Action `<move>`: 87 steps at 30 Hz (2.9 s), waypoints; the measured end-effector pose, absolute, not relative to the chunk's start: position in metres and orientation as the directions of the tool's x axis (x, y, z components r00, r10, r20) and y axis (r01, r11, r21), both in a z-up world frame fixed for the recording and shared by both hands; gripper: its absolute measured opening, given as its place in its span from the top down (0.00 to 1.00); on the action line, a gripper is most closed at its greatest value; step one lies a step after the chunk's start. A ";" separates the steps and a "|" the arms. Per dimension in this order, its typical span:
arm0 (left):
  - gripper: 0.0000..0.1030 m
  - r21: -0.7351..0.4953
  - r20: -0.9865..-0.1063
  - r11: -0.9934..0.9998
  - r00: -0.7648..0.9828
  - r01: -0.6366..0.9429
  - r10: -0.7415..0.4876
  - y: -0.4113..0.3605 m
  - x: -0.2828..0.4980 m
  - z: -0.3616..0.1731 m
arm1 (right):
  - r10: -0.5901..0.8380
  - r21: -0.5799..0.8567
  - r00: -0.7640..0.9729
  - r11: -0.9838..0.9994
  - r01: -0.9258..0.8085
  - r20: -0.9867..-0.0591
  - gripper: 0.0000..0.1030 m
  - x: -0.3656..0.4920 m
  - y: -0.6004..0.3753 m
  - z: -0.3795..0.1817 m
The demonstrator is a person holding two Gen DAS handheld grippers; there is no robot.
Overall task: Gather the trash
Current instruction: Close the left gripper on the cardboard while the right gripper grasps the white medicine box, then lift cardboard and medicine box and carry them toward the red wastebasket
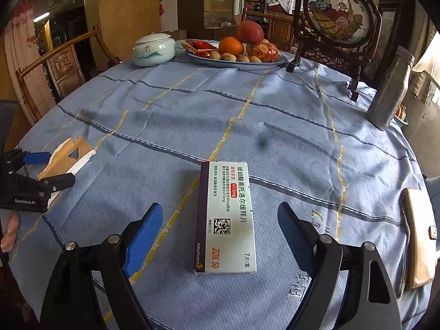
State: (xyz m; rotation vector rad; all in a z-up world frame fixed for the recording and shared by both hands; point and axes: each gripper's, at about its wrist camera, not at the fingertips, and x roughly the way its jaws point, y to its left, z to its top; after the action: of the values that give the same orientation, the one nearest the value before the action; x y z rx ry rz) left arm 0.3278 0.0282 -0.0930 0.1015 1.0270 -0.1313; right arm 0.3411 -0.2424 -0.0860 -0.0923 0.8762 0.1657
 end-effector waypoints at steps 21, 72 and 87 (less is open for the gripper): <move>0.21 0.177 -0.801 0.970 0.597 0.167 0.043 0.008 0.313 -0.088 | 0.148 0.043 0.538 0.978 -0.202 -0.830 0.29 0.350 -0.238 -0.102; 0.44 -0.056 -0.641 0.987 0.753 0.148 -0.149 0.025 0.230 -0.010 | 0.199 0.155 0.755 0.979 -0.129 -0.625 0.56 0.258 -0.267 -0.037; 0.44 -0.028 -0.527 0.982 0.832 0.187 -0.173 0.013 0.150 0.030 | 0.245 0.155 0.833 0.969 -0.193 -0.496 0.56 0.168 -0.244 0.000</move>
State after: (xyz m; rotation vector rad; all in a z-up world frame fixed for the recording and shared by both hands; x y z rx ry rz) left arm 0.1500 0.0127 0.0297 0.0252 0.5563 -0.1910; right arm 0.1676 -0.2440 -0.0004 0.1002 0.5381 0.2322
